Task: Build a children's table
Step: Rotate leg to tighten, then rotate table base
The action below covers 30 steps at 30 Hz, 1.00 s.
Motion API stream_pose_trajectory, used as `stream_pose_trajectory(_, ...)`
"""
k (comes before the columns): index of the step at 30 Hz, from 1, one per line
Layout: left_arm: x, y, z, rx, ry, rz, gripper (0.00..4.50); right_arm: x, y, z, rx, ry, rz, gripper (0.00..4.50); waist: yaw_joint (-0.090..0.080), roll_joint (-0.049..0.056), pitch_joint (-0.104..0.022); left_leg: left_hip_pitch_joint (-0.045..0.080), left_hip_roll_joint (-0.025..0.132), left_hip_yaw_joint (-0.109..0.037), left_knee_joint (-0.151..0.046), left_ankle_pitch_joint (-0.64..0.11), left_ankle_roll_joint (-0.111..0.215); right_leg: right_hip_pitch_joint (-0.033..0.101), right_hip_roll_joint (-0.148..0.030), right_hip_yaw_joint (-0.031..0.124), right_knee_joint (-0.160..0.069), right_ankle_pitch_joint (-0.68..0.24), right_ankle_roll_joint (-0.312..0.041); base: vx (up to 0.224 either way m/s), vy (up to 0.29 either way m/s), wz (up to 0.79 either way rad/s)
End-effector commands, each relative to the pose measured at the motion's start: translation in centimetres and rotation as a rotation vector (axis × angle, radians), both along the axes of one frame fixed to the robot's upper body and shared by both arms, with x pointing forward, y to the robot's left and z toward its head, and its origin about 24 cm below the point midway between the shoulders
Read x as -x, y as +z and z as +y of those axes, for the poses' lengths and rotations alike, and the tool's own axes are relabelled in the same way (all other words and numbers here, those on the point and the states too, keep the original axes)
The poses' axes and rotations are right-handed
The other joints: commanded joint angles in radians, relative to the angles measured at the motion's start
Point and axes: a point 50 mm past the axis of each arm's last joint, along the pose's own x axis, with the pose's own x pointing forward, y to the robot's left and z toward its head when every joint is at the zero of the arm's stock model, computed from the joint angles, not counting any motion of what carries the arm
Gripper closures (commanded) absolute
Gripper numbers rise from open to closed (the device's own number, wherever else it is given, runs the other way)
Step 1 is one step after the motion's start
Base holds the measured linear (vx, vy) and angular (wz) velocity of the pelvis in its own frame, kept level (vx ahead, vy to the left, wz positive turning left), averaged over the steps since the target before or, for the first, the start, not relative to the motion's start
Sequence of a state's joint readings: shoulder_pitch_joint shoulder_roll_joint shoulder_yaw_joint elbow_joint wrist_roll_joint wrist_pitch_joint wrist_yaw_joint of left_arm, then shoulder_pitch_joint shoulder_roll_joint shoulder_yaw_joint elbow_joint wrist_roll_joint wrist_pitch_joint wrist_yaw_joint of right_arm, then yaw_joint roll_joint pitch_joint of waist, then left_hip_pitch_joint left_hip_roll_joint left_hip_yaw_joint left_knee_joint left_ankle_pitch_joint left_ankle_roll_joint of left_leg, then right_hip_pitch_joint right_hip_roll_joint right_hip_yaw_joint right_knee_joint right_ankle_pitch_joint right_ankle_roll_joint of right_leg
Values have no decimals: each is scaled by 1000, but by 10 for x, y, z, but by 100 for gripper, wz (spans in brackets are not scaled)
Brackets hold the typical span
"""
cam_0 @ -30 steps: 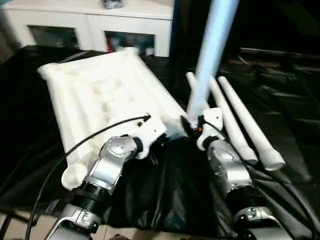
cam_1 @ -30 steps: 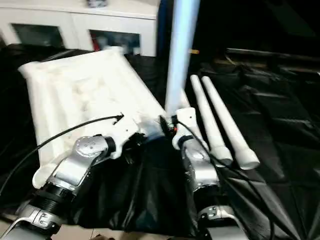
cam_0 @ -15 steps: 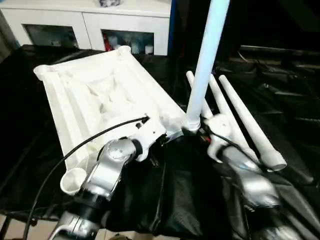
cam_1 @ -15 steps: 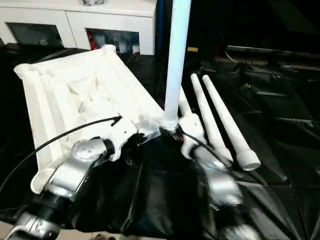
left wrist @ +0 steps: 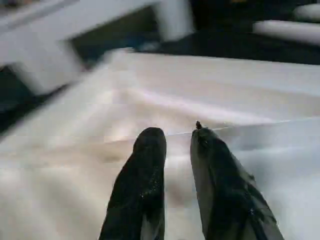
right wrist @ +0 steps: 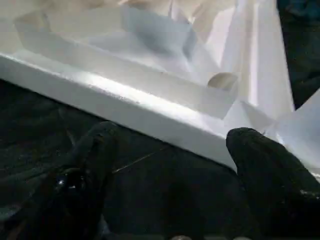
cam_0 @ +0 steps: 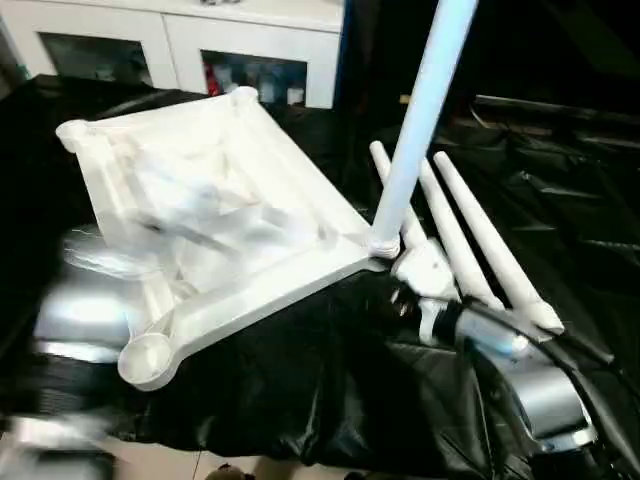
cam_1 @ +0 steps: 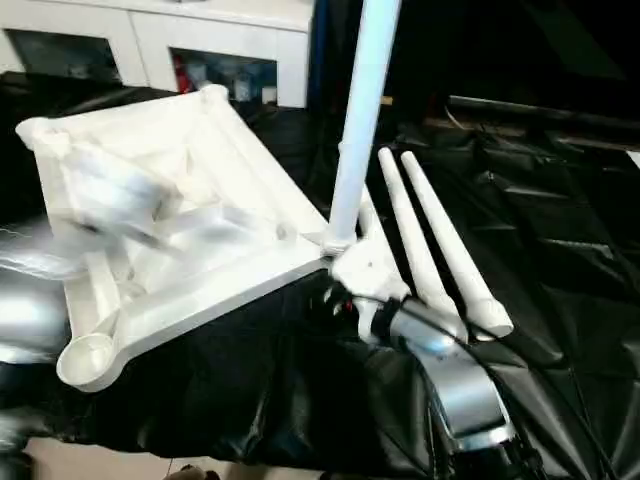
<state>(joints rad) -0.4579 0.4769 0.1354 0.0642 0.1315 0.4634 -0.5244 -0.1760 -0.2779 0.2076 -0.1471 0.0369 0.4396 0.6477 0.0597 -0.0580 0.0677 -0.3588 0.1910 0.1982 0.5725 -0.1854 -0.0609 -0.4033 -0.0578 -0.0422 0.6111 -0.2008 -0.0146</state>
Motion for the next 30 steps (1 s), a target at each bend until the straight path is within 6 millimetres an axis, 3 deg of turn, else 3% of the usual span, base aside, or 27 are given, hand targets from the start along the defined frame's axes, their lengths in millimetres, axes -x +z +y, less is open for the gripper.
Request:
stream_pose_trajectory(1,9,-16,25,-72,88,100,385,2,-3,-2,32,-36,49,102,6,3,-67,9,40,-24,-55,-95,37,51,-70,48,-54,-47,-188,0,0,0)
stream_pose_trajectory(3,15,-19,35,-121,117,126,406,4,-7,-4,54,-50,76,126,5,11,-68,15,41,-24,-55,-99,27,46,-70,47,-54,-53,-184,0,0,0)
stream_pose_trajectory(4,20,-22,40,-152,124,148,406,5,-9,-4,62,-49,95,126,7,-3,-67,16,43,-22,-56,-105,22,46,-71,47,-55,-59,-186,0,0,0)
stream_pose_trajectory(9,31,-40,41,-171,69,242,449,3,-17,-3,109,-66,146,177,22,-6,-61,25,47,-22,-62,-172,-3,33,-74,49,-63,-131,-181,0,0,0)
stream_pose_trajectory(12,35,-48,39,-202,55,284,450,2,-21,-3,136,-91,167,198,34,-4,-60,28,46,-25,-66,-220,-33,31,-76,50,-67,-172,-160,0,0,0)
stream_pose_trajectory(13,36,-50,39,-191,39,307,450,2,-24,0,125,-102,210,198,36,12,-60,28,45,-28,-68,-226,-39,31,-77,51,-66,-171,-159,0,0,0)
stream_pose_trajectory(14,36,-50,39,-191,39,307,450,2,-24,0,125,-102,210,211,32,1,-59,22,44,-29,-70,-239,-43,35,-76,50,-68,-185,-155,0,0,0)
stream_pose_trajectory(15,35,-52,38,-200,14,322,450,2,-29,2,151,-96,210,225,37,12,-60,25,44,-31,-70,-247,-49,34,-79,50,-68,-191,-152,0,0,0)
stream_pose_trajectory(21,28,-52,30,-226,-77,326,450,-3,-40,1,155,-154,224,267,37,7,-65,19,40,-31,-67,-224,-54,39,-77,49,-63,-134,-161,0,0,0)
stream_pose_trajectory(30,28,-57,25,-396,-287,500,450,-36,-36,15,27,-249,164,343,33,17,-67,25,40,-32,-67,-239,-74,36,-79,49,-59,-140,-176,0,0,0)
